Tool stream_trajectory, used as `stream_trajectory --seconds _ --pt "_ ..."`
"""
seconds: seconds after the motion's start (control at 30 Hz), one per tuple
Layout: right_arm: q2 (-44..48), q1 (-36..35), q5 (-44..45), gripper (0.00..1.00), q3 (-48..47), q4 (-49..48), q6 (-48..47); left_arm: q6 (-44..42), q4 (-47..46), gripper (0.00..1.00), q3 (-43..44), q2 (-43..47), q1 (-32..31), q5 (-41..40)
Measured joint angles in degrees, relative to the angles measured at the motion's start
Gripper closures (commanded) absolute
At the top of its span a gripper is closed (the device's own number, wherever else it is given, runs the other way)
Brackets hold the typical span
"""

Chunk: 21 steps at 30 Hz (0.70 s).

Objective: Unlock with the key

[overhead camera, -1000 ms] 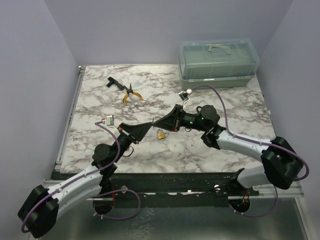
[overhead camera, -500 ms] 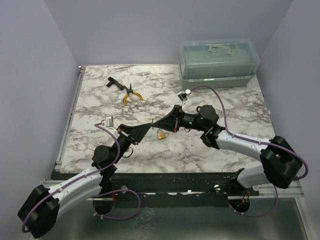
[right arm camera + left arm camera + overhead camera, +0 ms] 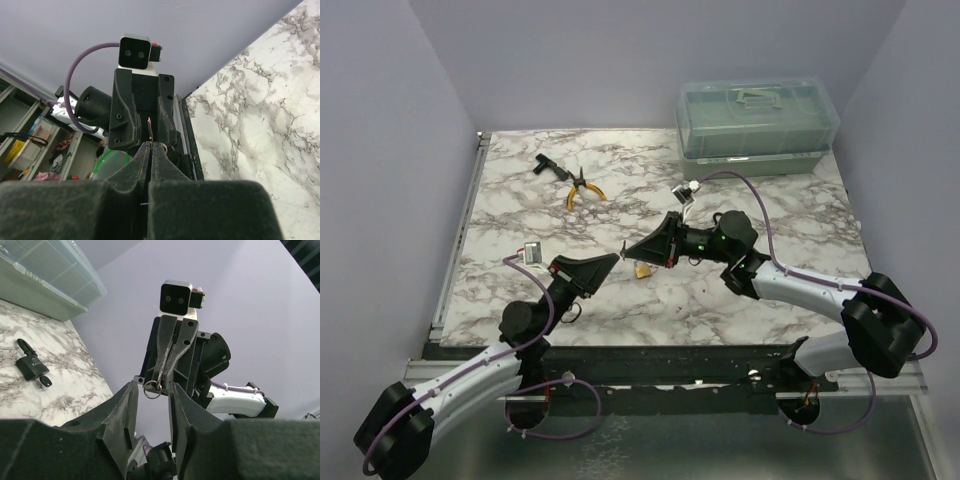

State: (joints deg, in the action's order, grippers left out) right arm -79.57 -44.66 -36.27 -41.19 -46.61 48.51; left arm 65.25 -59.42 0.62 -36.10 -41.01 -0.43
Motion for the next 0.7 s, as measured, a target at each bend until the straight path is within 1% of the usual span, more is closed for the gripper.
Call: stream_trajectory --seconds 0.07,0.17,0.23,0.3,0.37,0.43,0.53,0.7 --pt "0.02 0.00 -0.31 0.99 0.00 0.04 -0.13 -0.22 0.07 0.55 -0.11 0.26 0.00 0.00" --pt "0.17 0.00 -1.07 1.00 -0.02 1.31 -0.55 -1.22 1.03 0.53 -0.11 1.51 0.00 0.26" --pt "0.37 0.00 -2.08 1.00 -0.72 4.52 -1.55 -2.78 4.09 0.51 0.42 3.23 0.00 1.07" --pt "0.42 0.00 -3.10 1.00 -2.67 9.38 -3.34 -5.14 8.74 0.46 2.51 5.25 0.00 2.21" --pt "0.59 0.00 -3.76 1.00 -5.27 15.04 -5.62 -7.85 14.19 0.43 5.49 7.45 0.00 3.02" --pt "1.44 0.00 -4.24 1.00 -7.17 20.22 -7.91 -10.47 19.15 0.43 8.46 9.62 0.00 3.61" --pt "3.04 0.02 -5.84 0.99 -8.41 25.53 -10.23 -14.21 25.14 0.43 11.87 12.28 0.02 4.33" --pt "3.58 0.02 -8.83 1.00 -9.25 30.18 -12.20 -18.78 33.42 0.44 14.71 12.70 0.02 7.02"
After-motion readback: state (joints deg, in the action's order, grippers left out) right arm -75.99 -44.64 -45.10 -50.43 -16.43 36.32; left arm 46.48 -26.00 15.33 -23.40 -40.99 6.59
